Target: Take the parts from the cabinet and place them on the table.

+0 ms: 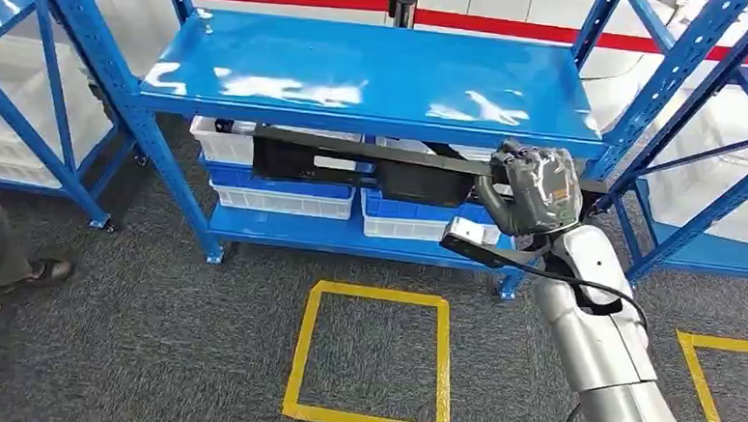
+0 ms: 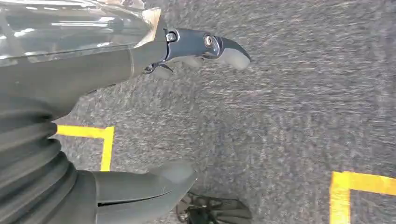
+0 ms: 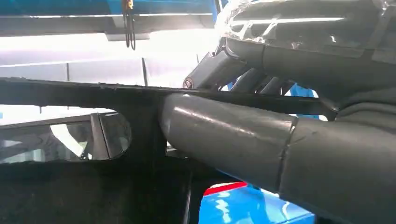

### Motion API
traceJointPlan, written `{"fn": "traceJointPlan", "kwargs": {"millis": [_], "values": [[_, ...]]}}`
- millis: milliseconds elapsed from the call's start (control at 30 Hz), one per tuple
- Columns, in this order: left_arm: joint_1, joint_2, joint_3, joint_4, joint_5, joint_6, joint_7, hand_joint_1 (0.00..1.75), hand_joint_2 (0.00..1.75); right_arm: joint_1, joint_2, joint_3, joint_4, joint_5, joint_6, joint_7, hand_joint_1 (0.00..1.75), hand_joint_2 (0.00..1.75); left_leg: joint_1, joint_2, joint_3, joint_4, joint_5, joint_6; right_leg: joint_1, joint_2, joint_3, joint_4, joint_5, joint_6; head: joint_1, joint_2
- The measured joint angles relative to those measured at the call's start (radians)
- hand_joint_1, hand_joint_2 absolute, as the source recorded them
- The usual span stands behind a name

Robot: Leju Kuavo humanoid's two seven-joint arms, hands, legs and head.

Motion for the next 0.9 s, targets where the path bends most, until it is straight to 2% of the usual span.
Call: {"fn": "traceJointPlan", "kwargs": {"millis": [33, 67, 100, 133, 167, 200, 233, 267, 300, 367, 400, 433, 467, 500, 533, 567, 600, 633, 700, 733, 767, 867, 900], "values": [[0.001, -0.001, 0.003, 0.0, 0.0, 0.0, -0.001, 0.0, 1.75, -0.007, 0.001, 0.0, 0.0, 0.0, 0.002, 0.0, 1.75, 0.0, -0.002, 0.001, -0.017, 0.0, 0.012, 0.002, 0.0, 0.001, -0.016, 0.073, -0.034, -0.001, -0.002, 0.0], [0.001, -0.001, 0.005, 0.0, 0.0, 0.002, -0.001, 0.0, 1.75, -0.012, 0.003, -0.001, 0.0, -0.002, 0.006, 0.0, 1.75, 0.0, -0.003, 0.001, -0.034, 0.001, 0.025, 0.003, 0.005, 0.002, -0.018, 0.127, -0.043, 0.005, 0.0, 0.0], [0.002, -0.002, 0.007, 0.0, 0.0, 0.003, -0.002, 0.0, 1.75, -0.014, 0.004, -0.001, 0.0, -0.002, 0.008, 0.0, 1.75, 0.0, -0.005, 0.001, -0.05, 0.001, 0.037, 0.002, 0.007, 0.002, -0.004, 0.143, -0.029, 0.015, 0.0, 0.0], [0.003, -0.002, 0.008, 0.0, -0.002, 0.004, -0.002, 0.0, 1.75, -0.015, 0.005, -0.002, 0.001, -0.002, 0.008, 0.0, 1.75, 0.0, -0.007, 0.001, -0.067, 0.001, 0.051, 0.002, 0.01, 0.002, 0.033, 0.117, 0.004, 0.027, 0.001, 0.0], [0.003, -0.002, 0.008, 0.0, -0.003, 0.005, -0.003, 0.0, 1.75, -0.016, 0.005, -0.002, 0.001, -0.002, 0.008, 0.0, 1.75, 0.0, -0.009, 0.0, -0.081, 0.001, 0.063, 0.0, 0.014, 0.002, 0.081, 0.065, 0.03, 0.032, 0.001, 0.0], [0.002, -0.002, 0.008, 0.0, -0.006, 0.006, -0.003, 0.0, 1.75, -0.018, 0.005, -0.003, 0.001, -0.002, 0.008, 0.0, 1.75, 0.0, -0.01, -0.002, -0.093, 0.002, 0.075, -0.002, 0.016, 0.002, 0.139, -0.01, 0.037, 0.027, 0.001, 0.0], [0.002, -0.003, 0.008, 0.0, -0.01, 0.006, -0.003, 0.0, 1.75, -0.023, 0.006, -0.007, 0.0, -0.002, 0.008, 0.0, 1.75, 0.0, -0.01, -0.002, -0.1, 0.003, 0.083, -0.006, 0.022, 0.002, 0.212, -0.103, 0.015, 0.01, 0.001, 0.0], [0.002, -0.003, 0.008, -0.001, -0.012, 0.007, -0.003, 0.0, 1.75, -0.028, 0.008, -0.013, -0.001, -0.002, 0.008, 0.0, 1.75, 0.0, -0.016, -0.003, -0.107, 0.005, 0.09, -0.011, 0.033, 0.0, 0.267, -0.194, -0.012, 0.0, 0.003, 0.0], [0.001, -0.004, 0.008, -0.001, -0.016, 0.008, -0.003, 0.0, 1.75, -0.031, 0.009, -0.019, -0.002, -0.003, 0.008, 0.0, 1.75, 0.0, -0.016, -0.002, -0.109, 0.002, 0.103, -0.019, 0.033, 0.003, 0.257, -0.207, -0.023, -0.009, -0.002, 0.0], [0.002, -0.005, 0.008, -0.002, -0.024, 0.011, -0.003, 0.0, 1.75, -0.029, 0.008, -0.023, -0.002, -0.003, 0.008, 0.0, 1.75, 0.0, -0.011, -0.001, -0.109, -0.01, 0.122, -0.033, 0.034, 0.004, 0.249, -0.211, -0.009, -0.026, -0.001, 0.0], [0.002, -0.004, 0.008, -0.002, -0.027, 0.011, -0.004, 0.0, 1.75, -0.026, 0.008, -0.026, -0.002, -0.003, 0.008, 0.0, 1.75, 0.0, -0.006, -0.001, -0.116, -0.008, 0.12, -0.038, 0.009, 0.003, 0.251, -0.217, 0.005, -0.037, -0.002, 0.0], [0.003, -0.004, 0.008, -0.002, -0.032, 0.012, -0.004, 0.0, 1.75, -0.026, 0.008, -0.027, -0.002, -0.003, 0.009, 0.0, 1.75, 0.0, -0.005, -0.003, -0.122, 0.009, 0.086, -0.044, 0.014, 0.002, 0.253, -0.217, 0.013, -0.043, -0.002, 0.0], [0.003, -0.005, 0.008, -0.003, -0.034, 0.013, -0.004, 0.0, 1.75, -0.024, 0.007, -0.029, -0.002, -0.003, 0.009, 0.0, 1.75, 0.0, -0.001, -0.003, -0.139, 0.063, 0.021, -0.049, 0.013, 0.001, 0.244, -0.216, 0.022, -0.055, -0.005, 0.0], [0.003, -0.005, 0.008, -0.003, -0.036, 0.013, -0.003, 0.0, 1.75, -0.019, 0.007, -0.032, -0.003, -0.003, 0.009, 0.0, 1.75, 0.0, 0.002, -0.004, -0.164, 0.145, -0.038, -0.058, 0.013, 0.001, 0.236, -0.215, 0.03, -0.055, -0.005, 0.0], [0.002, -0.005, 0.008, -0.003, -0.039, 0.013, -0.002, 0.0, 1.75, -0.014, 0.007, -0.035, -0.004, -0.003, 0.009, 0.0, 1.75, 0.0, 0.005, -0.004, -0.186, 0.216, -0.068, -0.064, 0.013, 0.001, 0.228, -0.213, 0.035, -0.054, -0.005, 0.0], [0.003, -0.005, 0.008, -0.003, -0.04, 0.013, -0.002, 0.0, 1.75, -0.006, 0.007, -0.039, -0.004, -0.004, 0.01, 0.0, 1.75, 0.0, 0.008, -0.003, -0.204, 0.29, -0.082, -0.072, 0.013, 0.001, 0.22, -0.212, 0.041, -0.051, -0.006, 0.0], [0.003, -0.005, 0.008, -0.003, -0.041, 0.015, -0.001, 0.0, 1.75, 0.001, 0.007, -0.042, -0.004, -0.004, 0.01, 0.0, 1.75, 0.0, 0.013, -0.003, -0.197, 0.302, -0.072, -0.076, 0.012, 0.001, 0.215, -0.21, 0.044, -0.047, -0.006, 0.0], [0.003, -0.005, 0.008, -0.003, -0.042, 0.016, 0.0, 0.0, 1.75, 0.007, 0.006, -0.043, -0.004, -0.006, 0.01, 0.0, 1.75, 0.0, 0.017, -0.003, -0.172, 0.275, -0.055, -0.078, 0.01, 0.001, 0.211, -0.207, 0.045, -0.045, -0.006, 0.0], [0.002, -0.004, 0.008, -0.003, -0.043, 0.017, 0.002, 0.0, 1.75, 0.014, 0.004, -0.047, -0.005, -0.007, 0.01, 0.0, 1.75, 0.0, 0.024, -0.002, -0.067, 0.123, 0.003, -0.081, 0.007, 0.001, 0.207, -0.197, 0.045, -0.043, -0.006, 0.0], [0.001, -0.004, 0.008, -0.004, -0.045, 0.018, 0.003, 0.0, 1.75, 0.015, 0.004, -0.05, -0.005, -0.008, 0.009, 0.0, 1.75, 0.0, 0.026, -0.002, -0.015, 0.033, -0.001, -0.08, 0.007, 0.0, 0.203, -0.191, 0.04, -0.036, -0.006, 0.0], [0.0, -0.004, 0.007, -0.004, -0.045, 0.018, 0.007, 0.0, 1.75, 0.014, 0.001, -0.052, -0.009, -0.01, 0.008, 0.0, 1.75, 0.0, 0.018, -0.005, -0.003, 0.025, -0.002, -0.072, 0.016, 0.001, 0.193, -0.187, 0.043, -0.03, -0.006, 0.0], [0.002, -0.005, 0.007, -0.004, -0.048, 0.019, 0.011, 0.0, 1.75, 0.021, 0.0, -0.06, -0.012, -0.016, 0.007, 0.0, 1.75, 0.0, 0.01, -0.004, -0.012, 0.021, -0.004, -0.052, 0.015, 0.003, 0.186, -0.191, 0.051, -0.01, -0.005, 0.0], [0.001, -0.006, 0.008, -0.004, -0.051, 0.02, 0.012, 0.0, 1.75, 0.021, -0.001, -0.065, -0.014, -0.016, 0.007, -0.002, 1.75, 0.0, 0.013, -0.002, -0.009, 0.005, 0.005, -0.038, 0.025, 0.005, 0.185, -0.19, 0.049, 0.0, -0.007, 0.0]]}}
